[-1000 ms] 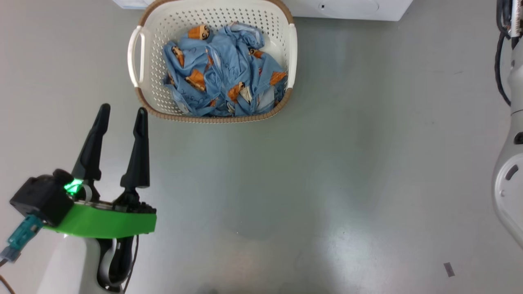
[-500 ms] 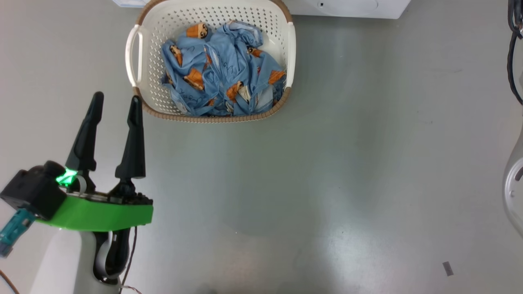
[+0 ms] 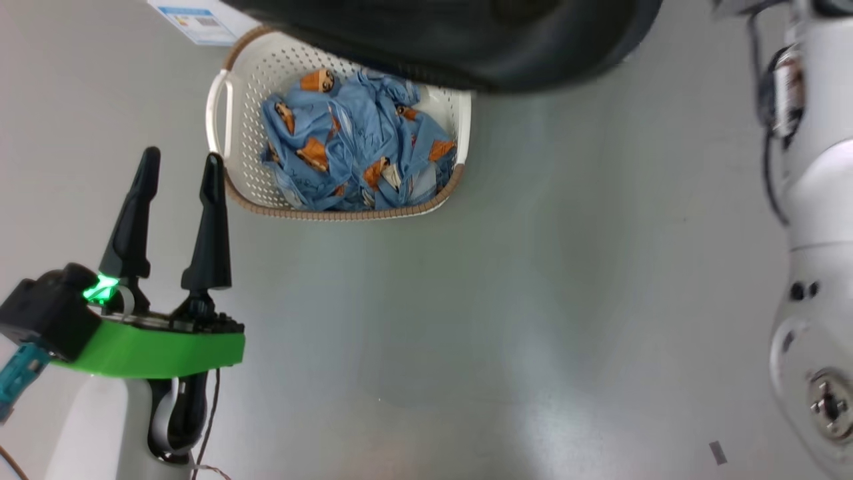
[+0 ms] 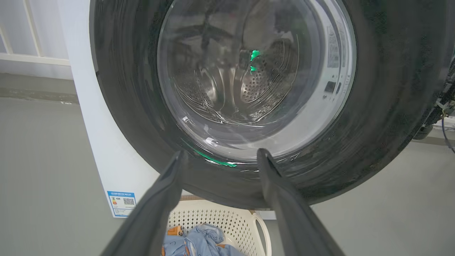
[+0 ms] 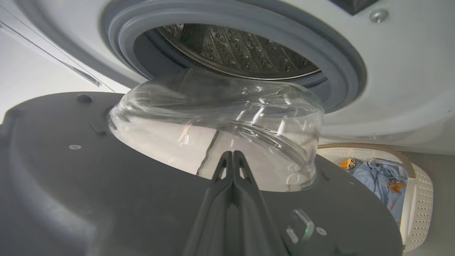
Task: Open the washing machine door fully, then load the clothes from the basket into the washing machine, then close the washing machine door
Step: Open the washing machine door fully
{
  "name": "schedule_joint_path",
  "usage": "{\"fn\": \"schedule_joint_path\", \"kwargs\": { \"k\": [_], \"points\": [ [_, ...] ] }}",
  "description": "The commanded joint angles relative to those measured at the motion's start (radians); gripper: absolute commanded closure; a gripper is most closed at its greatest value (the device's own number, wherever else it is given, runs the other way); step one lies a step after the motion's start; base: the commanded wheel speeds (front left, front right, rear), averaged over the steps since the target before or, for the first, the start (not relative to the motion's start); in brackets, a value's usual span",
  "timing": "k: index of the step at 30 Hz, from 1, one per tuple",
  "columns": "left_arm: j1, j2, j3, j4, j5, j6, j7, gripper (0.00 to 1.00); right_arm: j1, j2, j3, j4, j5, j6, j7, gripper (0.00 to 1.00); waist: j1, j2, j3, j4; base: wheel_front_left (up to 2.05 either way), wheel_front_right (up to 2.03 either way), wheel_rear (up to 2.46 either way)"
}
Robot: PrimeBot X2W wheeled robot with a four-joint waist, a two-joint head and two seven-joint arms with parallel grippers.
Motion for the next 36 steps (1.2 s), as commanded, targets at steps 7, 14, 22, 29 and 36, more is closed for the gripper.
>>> {"fn": "schedule_joint_path", "kwargs": {
  "k": [7,14,22,29,36],
  "points": [
    [0.028,0.028,0.044,-0.025,0.018,-0.003,-0.008,0.00,0.089,0.032,0.065,-0.088,0.068,0.002,0.066,1.00,0.0000,0.0000,-0.047,-0.005,0.00,0.00,0.00],
    [0.041,0.029,0.044,-0.023,0.024,-0.003,-0.008,0.00,0.165,0.032,0.104,-0.120,0.109,0.002,0.108,1.00,0.0000,0.0000,-0.084,-0.005,0.00,0.00,0.00],
    [0.062,0.034,0.047,-0.016,0.031,-0.003,-0.008,0.00,0.262,0.032,0.172,-0.161,0.167,0.002,0.156,1.00,0.0000,0.0000,-0.130,-0.002,0.00,0.00,0.00],
    [0.075,0.037,0.051,-0.008,0.037,-0.003,-0.008,0.00,0.340,0.033,0.262,-0.196,0.229,0.002,0.172,1.00,0.0000,0.0000,-0.166,-0.004,0.00,0.00,0.00],
    [0.088,0.039,0.057,0.000,0.043,-0.003,-0.008,0.00,0.398,0.033,0.382,-0.223,0.318,0.002,0.147,1.00,0.0000,0.0000,-0.204,-0.012,0.00,0.00,0.00]
  ]
}}
